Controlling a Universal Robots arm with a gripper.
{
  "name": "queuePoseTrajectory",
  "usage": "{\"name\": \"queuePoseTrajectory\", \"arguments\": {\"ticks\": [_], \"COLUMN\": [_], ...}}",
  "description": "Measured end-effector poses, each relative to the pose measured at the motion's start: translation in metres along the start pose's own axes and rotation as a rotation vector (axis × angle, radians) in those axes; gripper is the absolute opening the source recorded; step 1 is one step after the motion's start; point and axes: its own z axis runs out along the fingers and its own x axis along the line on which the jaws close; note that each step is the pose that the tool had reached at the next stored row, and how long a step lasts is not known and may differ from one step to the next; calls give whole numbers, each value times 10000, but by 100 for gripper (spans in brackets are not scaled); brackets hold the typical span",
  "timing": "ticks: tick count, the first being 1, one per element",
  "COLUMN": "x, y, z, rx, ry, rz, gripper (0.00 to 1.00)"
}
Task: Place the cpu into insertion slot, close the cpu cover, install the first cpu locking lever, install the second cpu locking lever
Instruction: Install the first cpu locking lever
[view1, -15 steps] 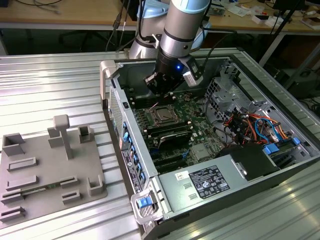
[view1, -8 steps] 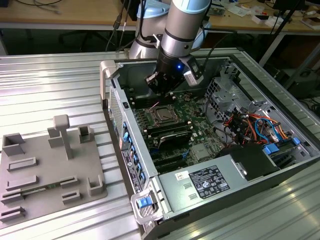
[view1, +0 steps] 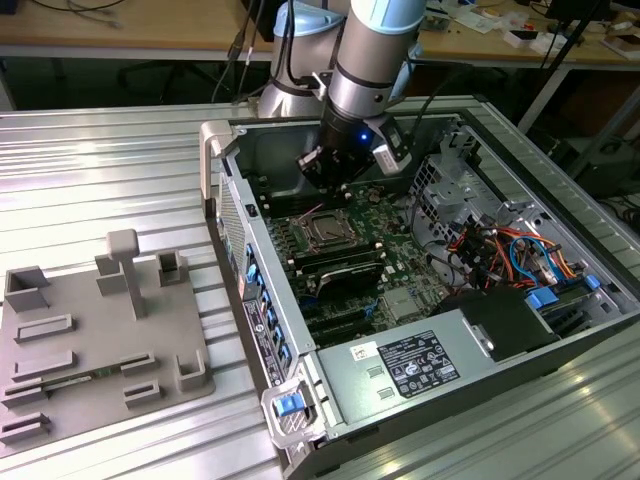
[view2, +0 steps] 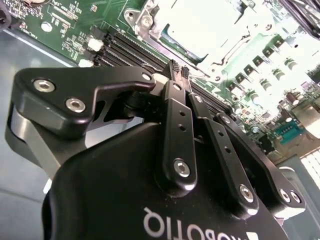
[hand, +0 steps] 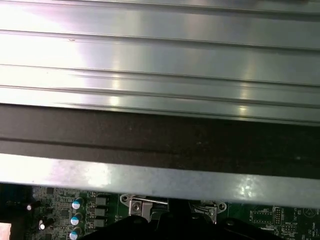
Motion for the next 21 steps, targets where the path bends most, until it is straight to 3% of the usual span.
{"name": "queuePoseTrajectory", "arguments": {"ticks": [13,21], "x": [-23,-17], "y": [-48,-44], "z": [78,58], "rx": [9,-10], "ry": [1,-1], "rz": [0,0], "gripper": [11,11]}}
